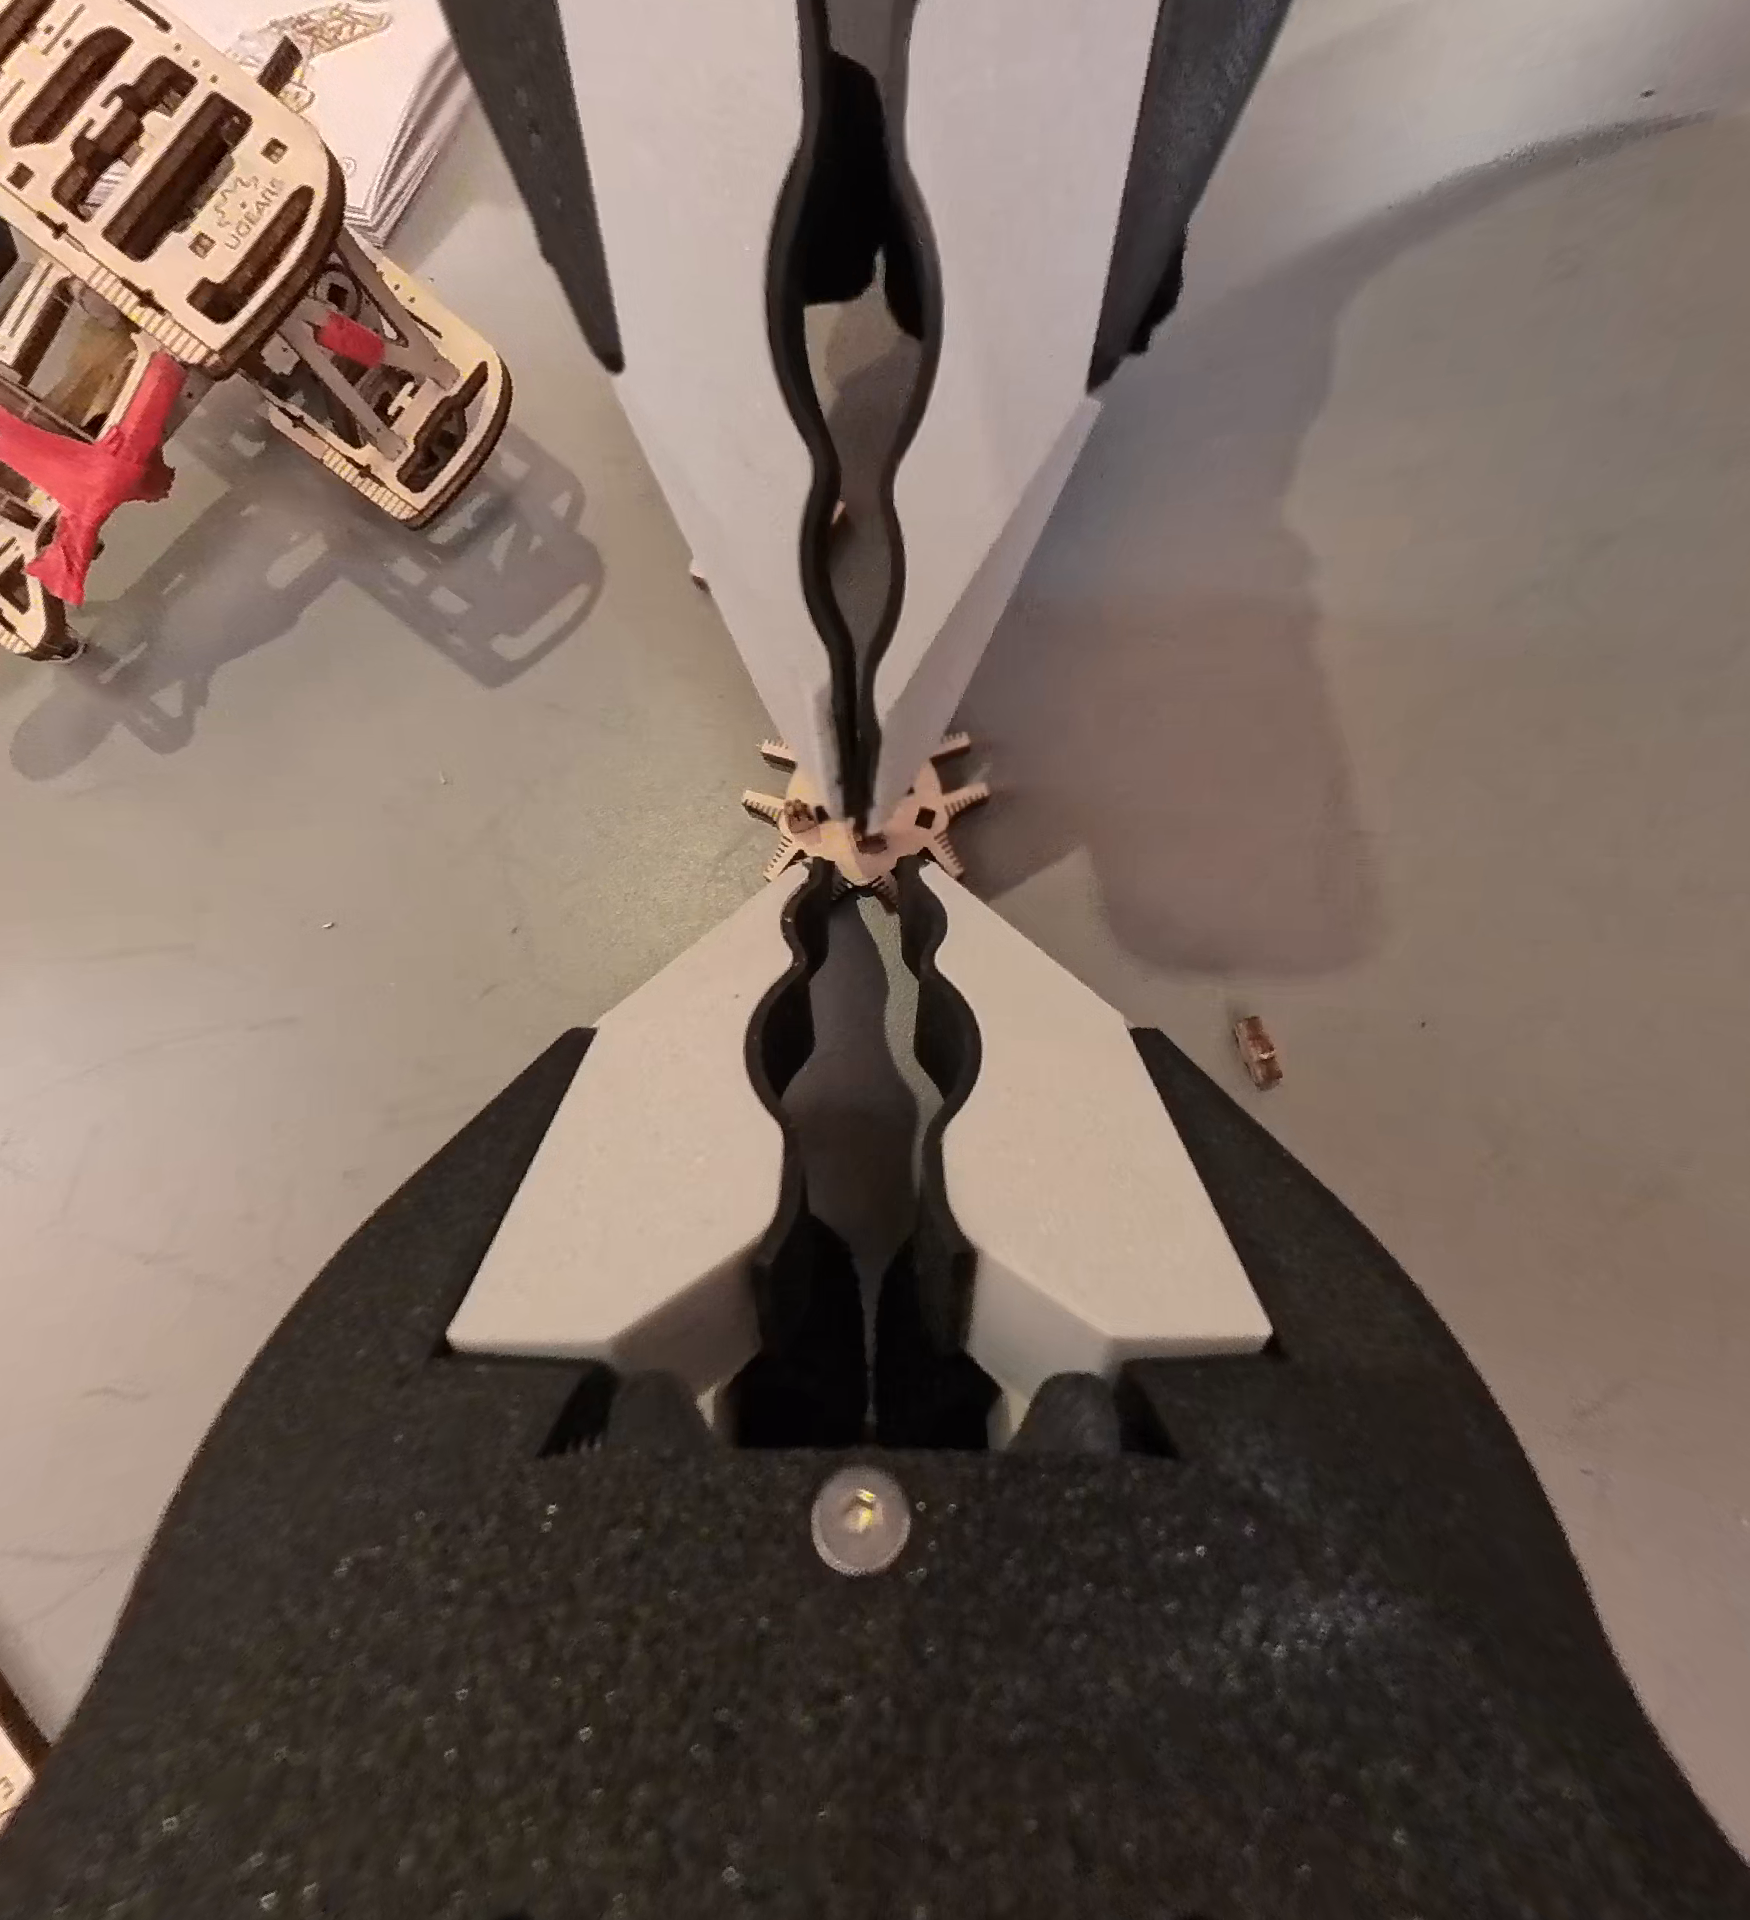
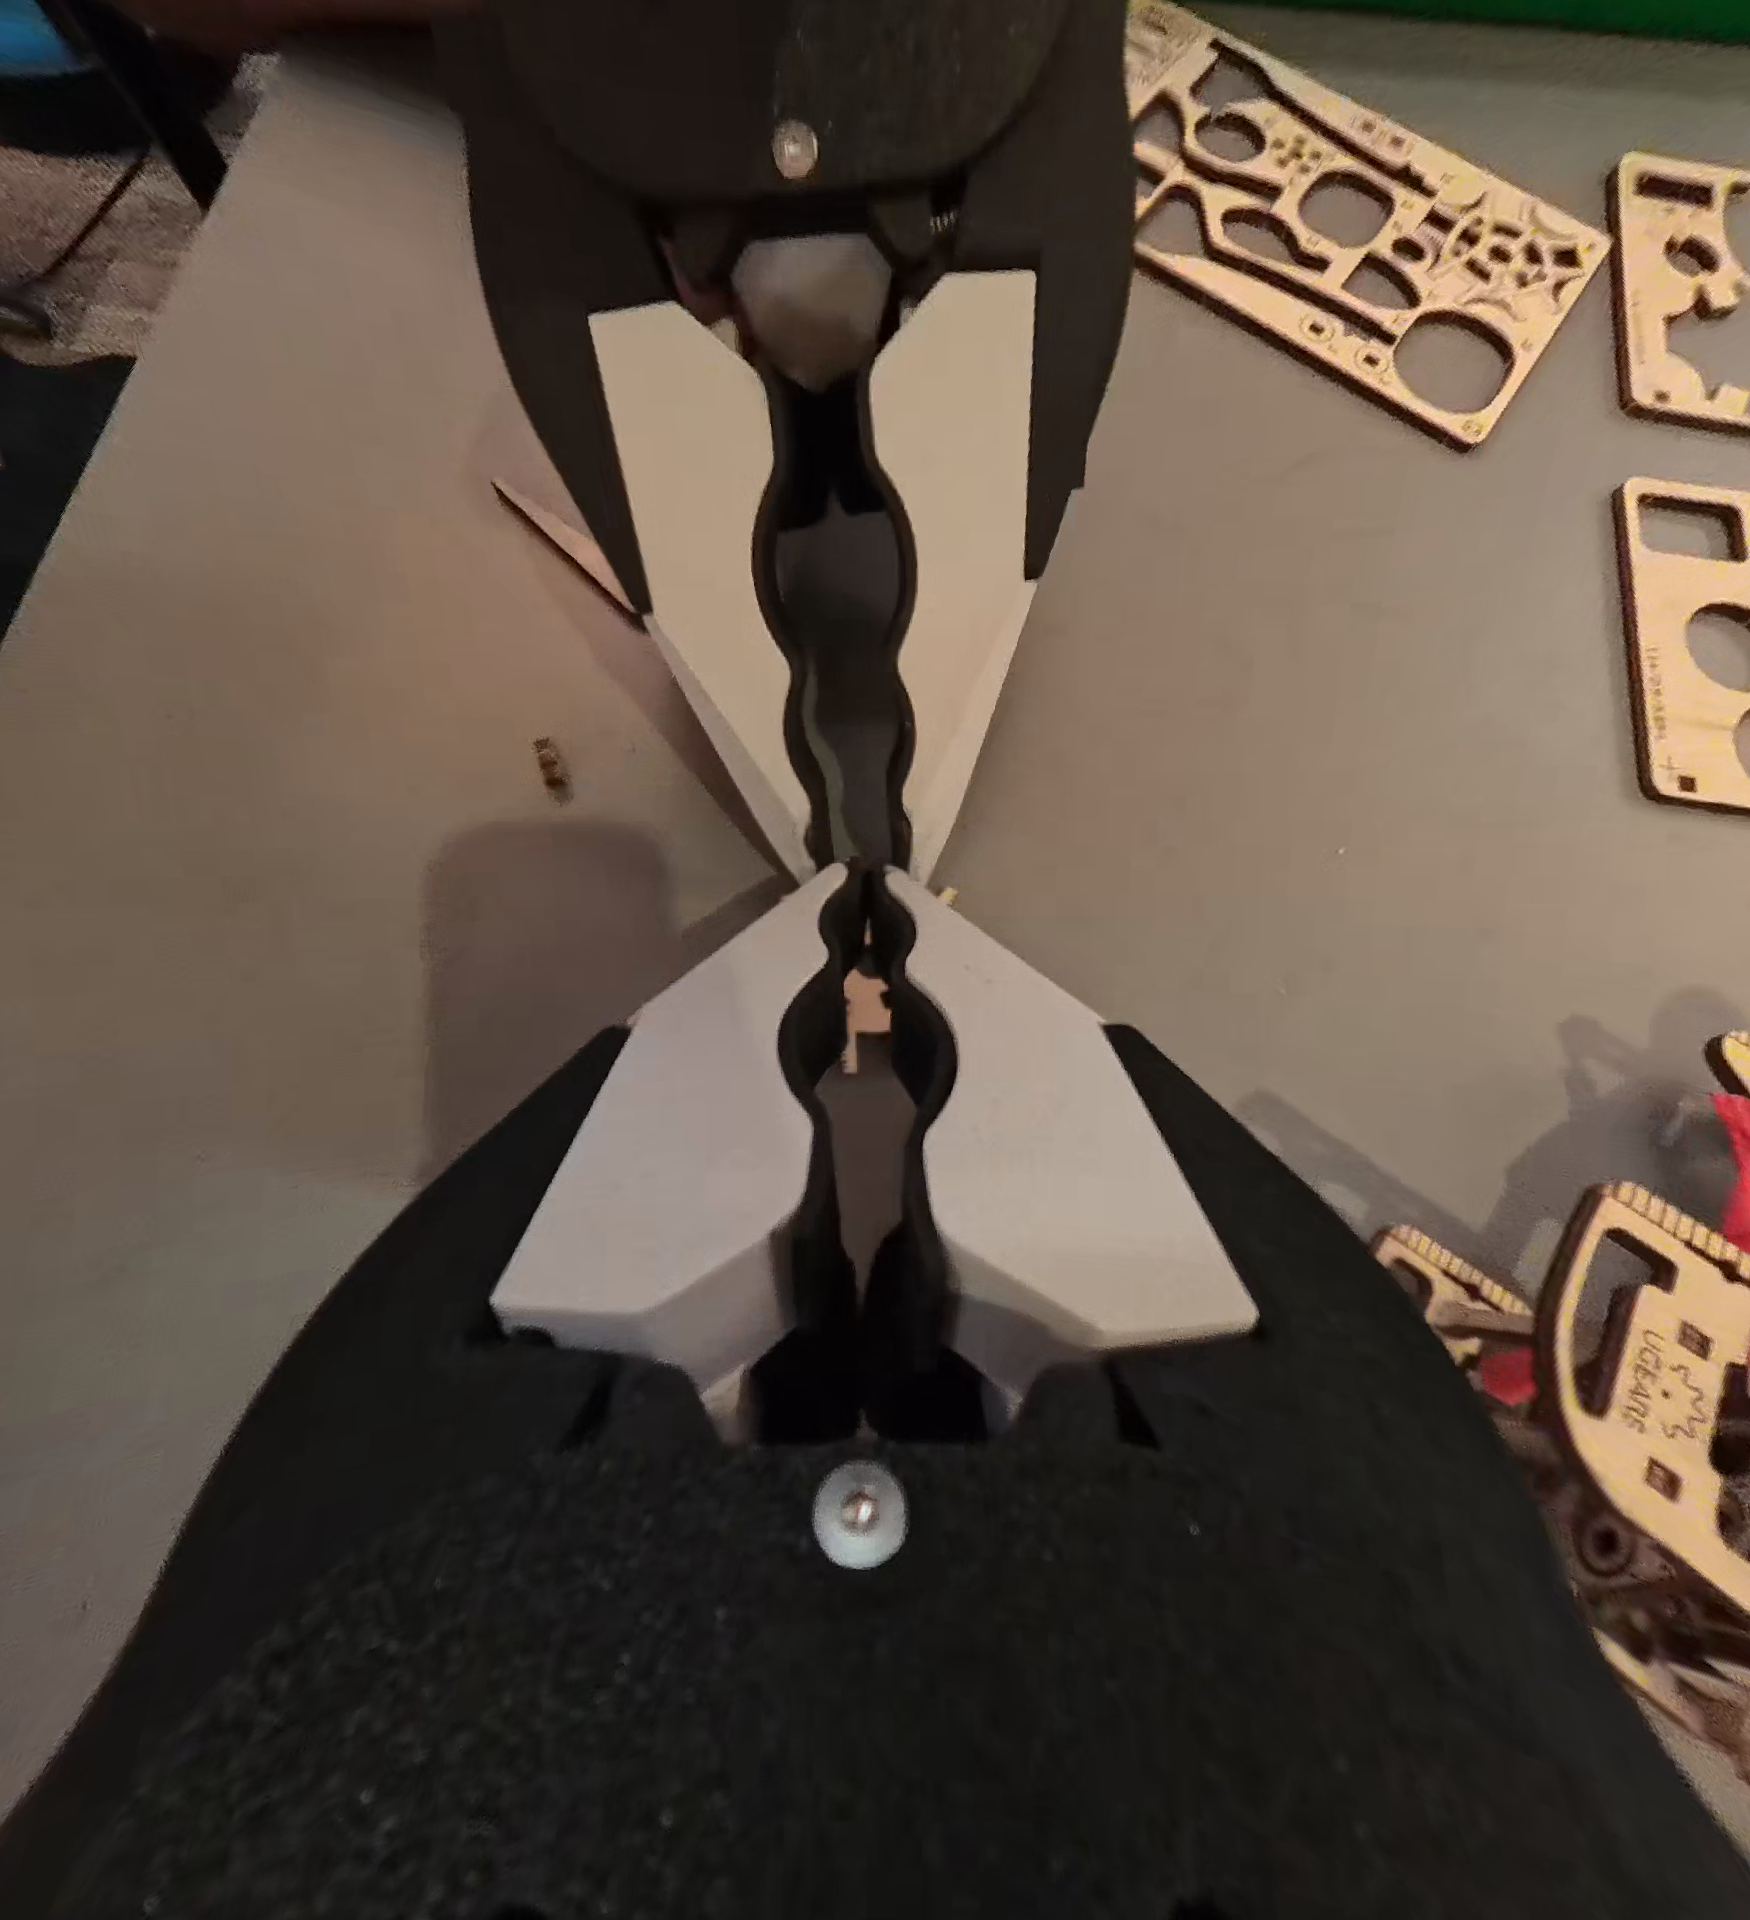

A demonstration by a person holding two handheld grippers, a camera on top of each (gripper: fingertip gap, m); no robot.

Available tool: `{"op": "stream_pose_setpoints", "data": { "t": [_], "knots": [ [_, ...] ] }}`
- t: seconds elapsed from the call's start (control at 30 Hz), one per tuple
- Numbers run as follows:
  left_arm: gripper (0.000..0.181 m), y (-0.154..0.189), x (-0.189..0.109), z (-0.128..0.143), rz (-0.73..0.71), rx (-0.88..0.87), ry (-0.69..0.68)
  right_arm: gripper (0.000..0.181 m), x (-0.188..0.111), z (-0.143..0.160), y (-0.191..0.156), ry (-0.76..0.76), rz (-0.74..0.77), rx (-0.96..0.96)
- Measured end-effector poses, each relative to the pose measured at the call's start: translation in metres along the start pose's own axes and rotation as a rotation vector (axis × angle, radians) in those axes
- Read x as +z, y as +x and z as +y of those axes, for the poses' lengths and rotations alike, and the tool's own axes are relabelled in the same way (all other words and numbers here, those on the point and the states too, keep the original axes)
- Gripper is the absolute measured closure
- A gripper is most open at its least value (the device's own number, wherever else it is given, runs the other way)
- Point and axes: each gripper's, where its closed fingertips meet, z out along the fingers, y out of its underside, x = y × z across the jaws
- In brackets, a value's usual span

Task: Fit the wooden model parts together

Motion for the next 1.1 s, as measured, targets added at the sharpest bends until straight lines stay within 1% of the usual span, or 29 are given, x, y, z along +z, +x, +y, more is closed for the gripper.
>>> {"op": "stream_pose_setpoints", "data": {
  "t": [0.07,0.13,0.2,0.27,0.3,0.37,0.4,0.43,0.47,0.5,0.53,0.63,0.67,0.7,0.77,0.93,1.03,1.1],
  "knots": [
    [0.169,0.000,0.000,0.000,0.001,-0.002,0.000,0.181,0.002,-0.003,0.003,0.005,0.040,-0.021],
    [0.169,0.000,0.000,0.000,0.001,-0.001,0.000,0.181,0.004,-0.008,0.001,0.027,0.033,-0.028],
    [0.169,0.000,0.000,0.000,0.001,0.000,0.000,0.181,0.011,0.006,-0.002,-0.045,0.017,-0.049],
    [0.169,0.000,0.000,0.000,0.002,-0.002,0.000,0.181,0.009,0.006,-0.003,-0.060,-0.015,-0.028],
    [0.169,0.000,0.000,0.000,0.003,-0.003,0.000,0.181,0.007,0.001,-0.002,-0.047,-0.015,-0.021],
    [0.169,0.000,0.000,0.000,0.003,-0.002,0.000,0.181,0.001,-0.014,0.002,0.037,0.006,-0.013],
    [0.169,0.000,0.000,0.000,0.002,-0.002,0.000,0.181,0.000,-0.015,0.003,0.046,0.006,-0.005],
    [0.169,0.000,0.000,0.000,0.002,-0.001,0.000,0.181,0.002,-0.008,0.002,0.023,0.004,-0.012],
    [0.169,0.000,0.000,0.000,0.002,-0.001,0.000,0.181,0.006,0.008,-0.002,-0.044,-0.013,-0.020],
    [0.169,0.000,0.000,0.000,0.002,0.000,0.000,0.181,0.007,0.007,-0.006,-0.017,-0.029,-0.025],
    [0.169,0.000,0.000,0.000,0.001,0.000,0.000,0.181,0.008,0.014,-0.007,-0.068,-0.034,-0.022],
    [0.169,0.000,0.000,0.000,0.001,0.000,0.000,0.181,-0.007,-0.020,0.001,0.091,0.032,-0.018],
    [0.170,0.000,0.000,0.000,0.002,-0.001,0.000,0.181,-0.009,-0.021,0.005,0.086,0.050,-0.018],
    [0.169,0.000,0.000,0.000,0.002,-0.002,0.000,0.181,-0.009,-0.019,0.007,0.068,0.064,-0.023],
    [0.170,0.000,0.000,0.000,0.002,-0.001,0.000,0.181,-0.006,-0.018,0.007,0.079,0.064,-0.020],
    [0.169,0.000,0.000,0.000,0.001,0.000,0.000,0.181,0.008,0.005,0.006,-0.046,0.073,-0.065],
    [0.169,-0.001,0.000,0.000,-0.005,0.001,0.000,0.181,0.008,0.006,0.000,-0.035,0.003,0.024],
    [0.169,0.000,0.000,0.000,-0.006,0.009,0.000,0.181,0.004,0.006,-0.002,-0.045,-0.036,0.046]
  ]
}}
